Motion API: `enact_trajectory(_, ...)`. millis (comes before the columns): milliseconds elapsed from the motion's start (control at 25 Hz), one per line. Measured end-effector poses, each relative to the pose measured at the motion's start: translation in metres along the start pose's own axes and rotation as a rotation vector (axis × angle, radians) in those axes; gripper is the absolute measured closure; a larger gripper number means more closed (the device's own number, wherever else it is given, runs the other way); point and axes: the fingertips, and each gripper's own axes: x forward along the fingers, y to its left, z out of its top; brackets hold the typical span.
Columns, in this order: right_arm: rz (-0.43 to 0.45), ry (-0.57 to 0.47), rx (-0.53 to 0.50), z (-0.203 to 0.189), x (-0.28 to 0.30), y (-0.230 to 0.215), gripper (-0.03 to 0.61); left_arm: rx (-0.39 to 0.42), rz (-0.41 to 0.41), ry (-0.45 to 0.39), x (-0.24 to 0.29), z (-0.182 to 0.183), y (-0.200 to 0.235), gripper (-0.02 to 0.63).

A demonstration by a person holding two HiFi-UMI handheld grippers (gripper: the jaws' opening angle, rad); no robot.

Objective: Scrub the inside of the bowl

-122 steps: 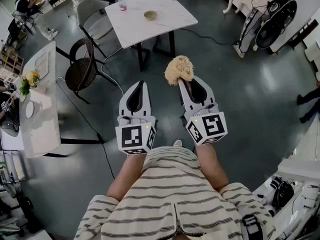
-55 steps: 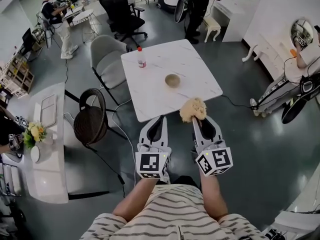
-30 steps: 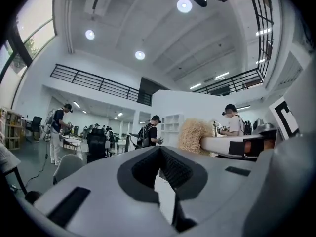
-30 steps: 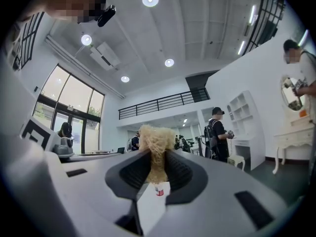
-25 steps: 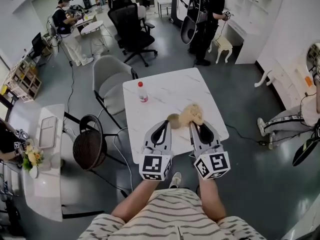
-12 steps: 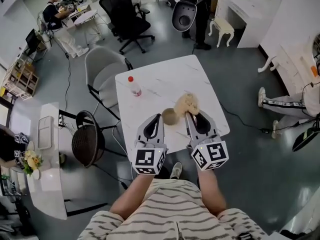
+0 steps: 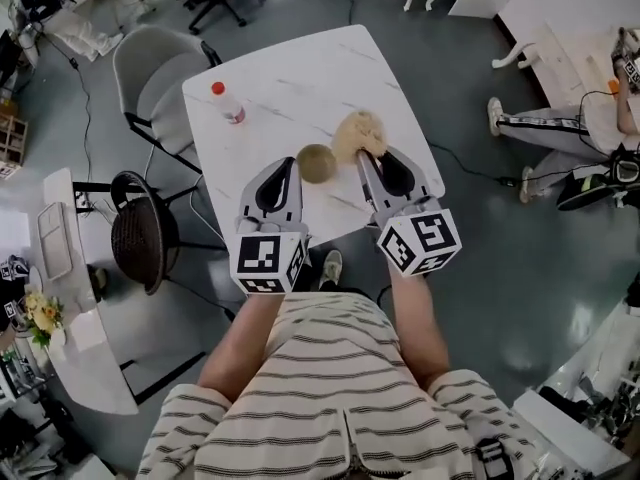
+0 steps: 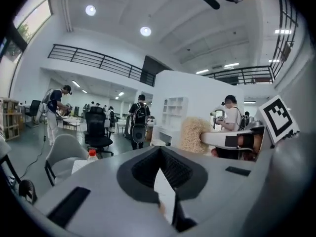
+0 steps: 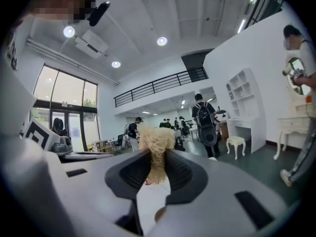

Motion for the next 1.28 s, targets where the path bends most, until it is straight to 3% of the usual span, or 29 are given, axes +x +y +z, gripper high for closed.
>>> enact_trajectory(320,0.029,0.154,-0.01,-0.043,0.025,0.003,0.486,-0.103,-0.028,0.122,0.023,-0.045,0.021,0.612)
enact_trajectory(1280,0.022,0.45,0.079,-0.168,0.082,-0.03,0.488,-0.188,-0.009,0.411,0.082,-0.157,0.053,0.612)
